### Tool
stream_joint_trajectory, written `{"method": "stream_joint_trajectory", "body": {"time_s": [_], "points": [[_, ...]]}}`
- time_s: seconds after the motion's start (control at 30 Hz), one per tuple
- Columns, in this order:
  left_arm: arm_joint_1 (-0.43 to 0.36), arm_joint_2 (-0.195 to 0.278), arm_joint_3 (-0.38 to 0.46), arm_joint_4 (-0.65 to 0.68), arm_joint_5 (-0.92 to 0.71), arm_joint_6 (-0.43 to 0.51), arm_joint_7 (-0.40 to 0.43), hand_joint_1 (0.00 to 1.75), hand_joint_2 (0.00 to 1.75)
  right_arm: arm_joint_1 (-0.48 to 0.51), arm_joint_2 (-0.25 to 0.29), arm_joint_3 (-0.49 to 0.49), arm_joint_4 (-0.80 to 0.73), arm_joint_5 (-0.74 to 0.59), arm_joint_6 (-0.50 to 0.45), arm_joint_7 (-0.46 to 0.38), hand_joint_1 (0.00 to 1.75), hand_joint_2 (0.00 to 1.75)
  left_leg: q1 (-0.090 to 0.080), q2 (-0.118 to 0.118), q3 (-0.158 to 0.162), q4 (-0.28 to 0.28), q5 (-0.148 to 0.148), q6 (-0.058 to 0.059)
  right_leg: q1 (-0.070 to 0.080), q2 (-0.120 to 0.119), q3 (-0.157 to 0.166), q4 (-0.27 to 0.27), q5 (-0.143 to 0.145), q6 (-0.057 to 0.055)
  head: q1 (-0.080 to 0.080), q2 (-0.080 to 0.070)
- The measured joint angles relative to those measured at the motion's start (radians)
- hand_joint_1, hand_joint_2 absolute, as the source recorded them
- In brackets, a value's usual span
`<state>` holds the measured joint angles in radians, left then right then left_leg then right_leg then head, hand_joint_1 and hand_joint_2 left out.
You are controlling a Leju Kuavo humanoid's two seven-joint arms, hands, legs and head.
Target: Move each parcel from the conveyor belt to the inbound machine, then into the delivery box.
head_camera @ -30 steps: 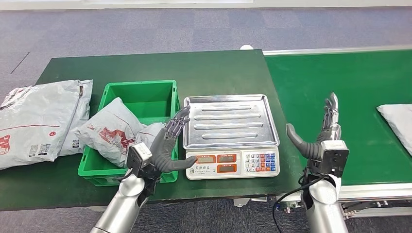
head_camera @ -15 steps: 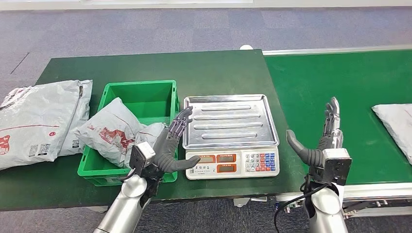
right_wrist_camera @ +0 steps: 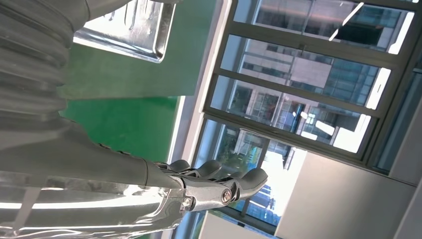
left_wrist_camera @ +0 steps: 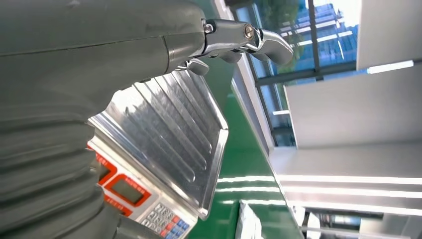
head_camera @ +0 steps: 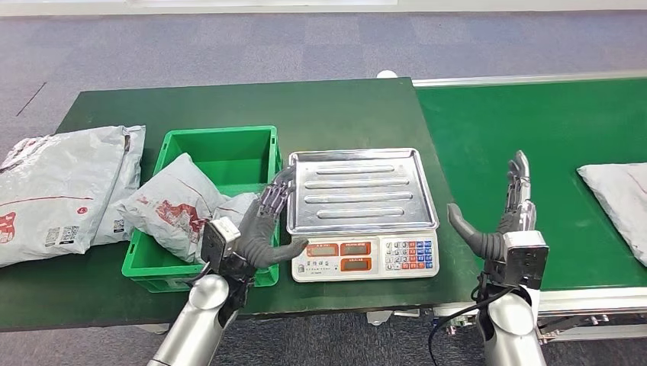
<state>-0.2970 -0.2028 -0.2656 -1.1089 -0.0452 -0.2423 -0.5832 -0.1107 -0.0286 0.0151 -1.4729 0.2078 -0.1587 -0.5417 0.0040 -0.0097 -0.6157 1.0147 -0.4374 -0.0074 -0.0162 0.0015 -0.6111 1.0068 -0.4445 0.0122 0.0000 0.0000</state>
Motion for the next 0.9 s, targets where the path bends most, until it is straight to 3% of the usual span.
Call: {"method": "stream_joint_trajectory", "body": {"time_s": [0.27,0.4,0.9], "points": [[0.0,-0.002,0.005,-0.006,0.002,0.009,0.008,0.0,0.0,0.0,0.0,-0.014,0.0,-0.006,0.006,0.006,0.0,1.75,0.0,0.0,0.0,0.0,0.0,0.0,0.0,0.0,0.0,0.0,0.0,0.0,0.0,0.0],[0.0,-0.003,0.005,-0.006,0.003,0.002,0.012,0.0,1.75,0.0,0.0,-0.014,0.0,-0.007,0.006,0.006,0.0,1.75,0.0,0.0,0.0,0.0,0.0,0.0,0.0,0.0,0.0,0.0,0.0,0.0,0.0,0.0],[0.0,-0.002,0.005,0.0,0.005,0.04,0.005,0.0,1.75,0.001,-0.002,-0.014,0.0,-0.005,0.009,0.007,0.0,1.75,0.0,0.0,0.0,0.0,0.0,0.0,0.0,0.0,0.0,0.0,0.0,0.0,0.0,0.0]]}}
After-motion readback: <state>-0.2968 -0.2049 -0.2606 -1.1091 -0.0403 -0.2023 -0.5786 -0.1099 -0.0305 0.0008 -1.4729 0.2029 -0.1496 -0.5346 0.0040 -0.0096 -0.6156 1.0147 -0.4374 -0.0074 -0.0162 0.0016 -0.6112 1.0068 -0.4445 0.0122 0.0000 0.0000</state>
